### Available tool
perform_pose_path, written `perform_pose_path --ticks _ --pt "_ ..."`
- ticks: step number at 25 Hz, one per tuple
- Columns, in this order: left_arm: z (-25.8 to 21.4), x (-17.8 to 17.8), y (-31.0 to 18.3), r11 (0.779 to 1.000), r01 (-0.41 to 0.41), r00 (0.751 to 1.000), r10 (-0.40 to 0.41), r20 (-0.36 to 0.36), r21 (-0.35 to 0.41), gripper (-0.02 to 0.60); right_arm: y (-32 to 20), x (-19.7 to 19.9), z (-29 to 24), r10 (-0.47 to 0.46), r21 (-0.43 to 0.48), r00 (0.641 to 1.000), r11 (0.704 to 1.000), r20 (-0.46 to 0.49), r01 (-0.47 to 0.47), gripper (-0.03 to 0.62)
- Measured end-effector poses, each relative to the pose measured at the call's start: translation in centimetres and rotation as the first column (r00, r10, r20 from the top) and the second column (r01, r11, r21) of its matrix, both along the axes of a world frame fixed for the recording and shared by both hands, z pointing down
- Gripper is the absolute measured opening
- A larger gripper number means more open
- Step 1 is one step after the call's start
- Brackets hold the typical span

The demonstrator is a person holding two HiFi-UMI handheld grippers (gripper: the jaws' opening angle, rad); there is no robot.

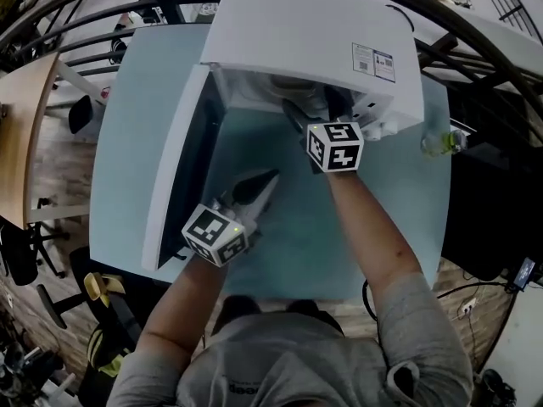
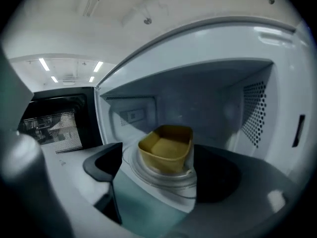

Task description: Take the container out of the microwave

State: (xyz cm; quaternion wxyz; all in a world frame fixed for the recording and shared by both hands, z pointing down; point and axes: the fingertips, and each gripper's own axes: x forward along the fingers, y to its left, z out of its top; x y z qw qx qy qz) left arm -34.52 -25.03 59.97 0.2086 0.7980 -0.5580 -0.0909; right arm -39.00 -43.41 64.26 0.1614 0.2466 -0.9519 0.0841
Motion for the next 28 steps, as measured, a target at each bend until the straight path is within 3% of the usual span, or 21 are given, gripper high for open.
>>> perform_pose_path --ticks 4,8,20,28 --pt "0.2 0.2 0.8 1.000 -0.028 1.000 0.028 0.002 0.001 0.029 -0.5 -1.9 0.6 -0.006 0.018 0.999 1.000 -0.035 0.007 0.507" --pt "0.1 -0.2 1.2 0.999 -0.032 0.999 0.032 -0.011 0.008 0.029 -1.2 -3.4 1.8 0.034 -0.034 0.998 0.999 -0.047 -0.036 0.592" --pt "0.4 -1.0 2.4 0.999 -0.031 0.999 0.032 -0.038 0.015 0.029 -3.1 -5.0 4.0 0.166 -0.061 0.981 0.983 -0.098 -0.173 0.592" --pt "0.7 -1.4 2.8 1.000 -0.025 0.999 0.025 -0.043 0.014 0.029 -3.2 -5.9 4.5 0.172 -0.060 0.981 0.982 -0.092 -0.178 0.589"
